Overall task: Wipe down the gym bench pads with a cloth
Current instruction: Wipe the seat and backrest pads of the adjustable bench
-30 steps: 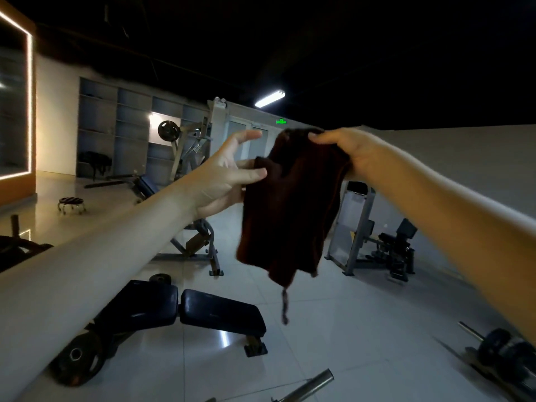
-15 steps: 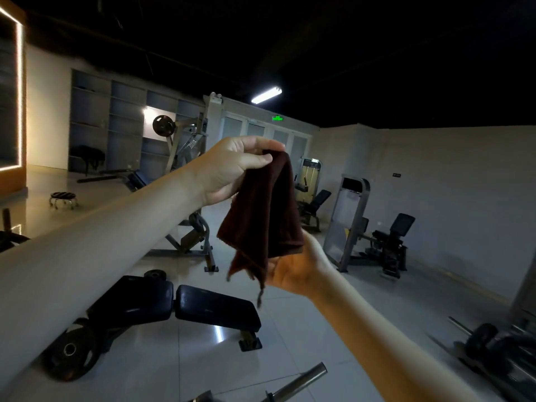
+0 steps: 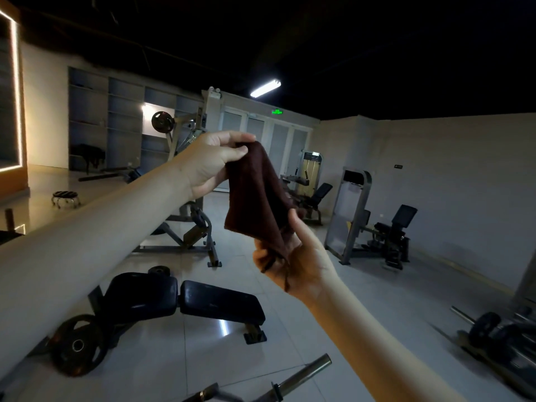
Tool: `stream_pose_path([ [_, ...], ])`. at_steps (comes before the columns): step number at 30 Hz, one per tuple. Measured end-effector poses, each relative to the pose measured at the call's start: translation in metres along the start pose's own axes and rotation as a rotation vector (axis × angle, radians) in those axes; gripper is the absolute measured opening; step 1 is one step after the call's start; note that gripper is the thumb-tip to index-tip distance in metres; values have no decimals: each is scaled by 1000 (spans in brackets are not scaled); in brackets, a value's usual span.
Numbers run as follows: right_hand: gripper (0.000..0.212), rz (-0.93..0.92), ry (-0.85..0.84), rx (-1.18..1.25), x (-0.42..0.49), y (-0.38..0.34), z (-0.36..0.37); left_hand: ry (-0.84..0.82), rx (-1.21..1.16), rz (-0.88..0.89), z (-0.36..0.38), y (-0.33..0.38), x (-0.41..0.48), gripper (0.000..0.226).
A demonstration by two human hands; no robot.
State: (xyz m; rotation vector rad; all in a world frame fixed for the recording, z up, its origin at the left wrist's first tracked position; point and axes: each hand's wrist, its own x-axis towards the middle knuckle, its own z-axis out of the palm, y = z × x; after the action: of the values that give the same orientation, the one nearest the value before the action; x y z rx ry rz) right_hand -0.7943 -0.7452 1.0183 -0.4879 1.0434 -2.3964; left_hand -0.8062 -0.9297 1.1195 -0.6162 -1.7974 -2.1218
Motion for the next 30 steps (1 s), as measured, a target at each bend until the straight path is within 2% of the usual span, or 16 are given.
stream_pose_path([
  [4,29,213,144,-301,-1,-19,-3,31,55,-1,-7,-4,-3,28],
  [8,24,292,236,-367,-1,-29,0,35,88,-13,-9,-7,-8,27],
  [11,21,334,219,-391,-2,-32,0,34,101,-33,-9,-5,-11,27],
  [16,57,466,102,-335,0,-18,-12,-43,112,-60,-3,0,-14,26],
  [18,66,434,26,-310,2,-4,-18,-83,139,-69,2,1,-16,26],
  [20,60,334,-9,-228,4,10,-19,-105,159,-66,7,2,-17,27],
  [23,33,179,100,-60,6,21,-19,-127,167,-73,8,1,-19,29],
  [24,30,141,130,-26,6,23,-22,-131,168,-79,7,1,-20,29],
  [27,44,40,170,-7,2,20,-31,-128,175,-91,2,-3,-22,30],
  [30,30,-14,194,-93,-9,7,-32,-114,212,-93,-6,-8,-25,32],
])
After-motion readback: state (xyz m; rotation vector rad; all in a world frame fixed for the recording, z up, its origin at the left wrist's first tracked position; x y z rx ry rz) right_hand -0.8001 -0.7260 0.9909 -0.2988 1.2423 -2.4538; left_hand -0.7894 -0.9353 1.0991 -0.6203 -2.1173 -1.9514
